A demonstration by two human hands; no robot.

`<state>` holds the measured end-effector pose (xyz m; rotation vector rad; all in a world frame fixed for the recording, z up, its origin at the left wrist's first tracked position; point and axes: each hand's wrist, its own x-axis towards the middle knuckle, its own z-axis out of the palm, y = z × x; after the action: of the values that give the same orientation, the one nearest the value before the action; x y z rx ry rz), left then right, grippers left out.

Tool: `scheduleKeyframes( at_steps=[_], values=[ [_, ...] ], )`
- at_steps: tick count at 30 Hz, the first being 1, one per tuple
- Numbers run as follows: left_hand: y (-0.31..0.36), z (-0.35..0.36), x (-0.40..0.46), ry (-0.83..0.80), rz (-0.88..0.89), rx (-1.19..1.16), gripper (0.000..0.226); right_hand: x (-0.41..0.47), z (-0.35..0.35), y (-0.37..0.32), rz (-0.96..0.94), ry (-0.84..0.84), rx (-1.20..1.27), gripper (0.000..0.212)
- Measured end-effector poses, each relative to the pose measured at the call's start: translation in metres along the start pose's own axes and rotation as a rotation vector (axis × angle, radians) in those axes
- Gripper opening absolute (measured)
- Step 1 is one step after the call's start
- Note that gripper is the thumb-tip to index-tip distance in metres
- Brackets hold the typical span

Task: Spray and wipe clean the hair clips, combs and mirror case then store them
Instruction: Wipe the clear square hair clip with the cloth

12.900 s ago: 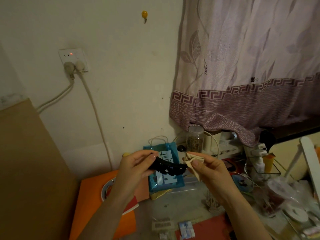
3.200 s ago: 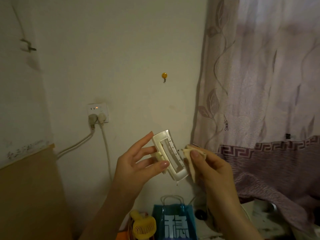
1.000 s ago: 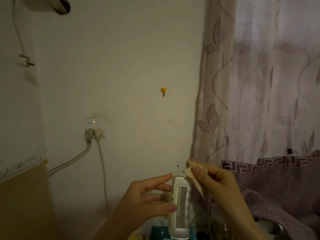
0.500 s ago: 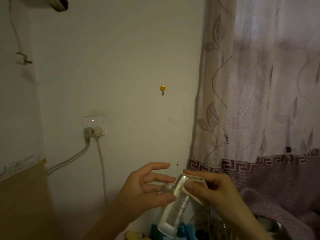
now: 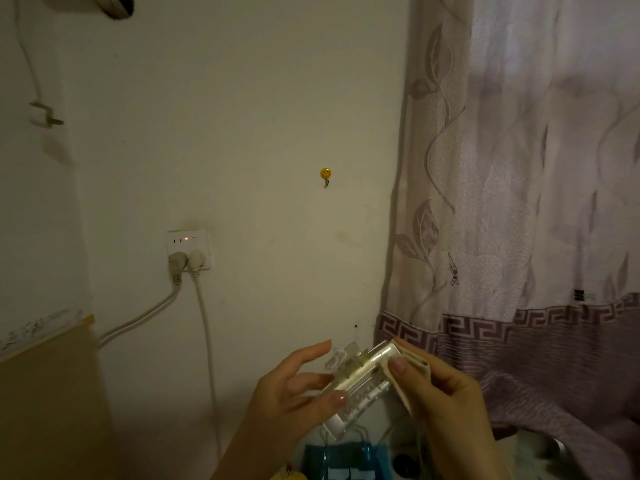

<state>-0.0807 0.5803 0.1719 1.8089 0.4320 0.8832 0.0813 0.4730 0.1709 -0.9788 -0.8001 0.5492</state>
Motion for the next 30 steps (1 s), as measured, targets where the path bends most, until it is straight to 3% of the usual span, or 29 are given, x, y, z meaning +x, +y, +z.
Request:
scheduleKeyframes(
  at_steps=[13,25,30],
  values=[
    [0.002,0.003,-0.005,-0.006,0.03,-0.021,0.07,-0.004,0.0,0.004,-0.044,0.095,0.031,0.035],
    [0.005,0.004,0.001,0.064,0.066,-0.052,0.062,0.004,0.006,0.002,-0.427,0.084,-0.252,0.042],
    [0.006,0.002,0.001,0.062,0.07,-0.048,0.059,0.016,-0.005,0.006,-0.423,0.175,-0.317,0.031]
  ],
)
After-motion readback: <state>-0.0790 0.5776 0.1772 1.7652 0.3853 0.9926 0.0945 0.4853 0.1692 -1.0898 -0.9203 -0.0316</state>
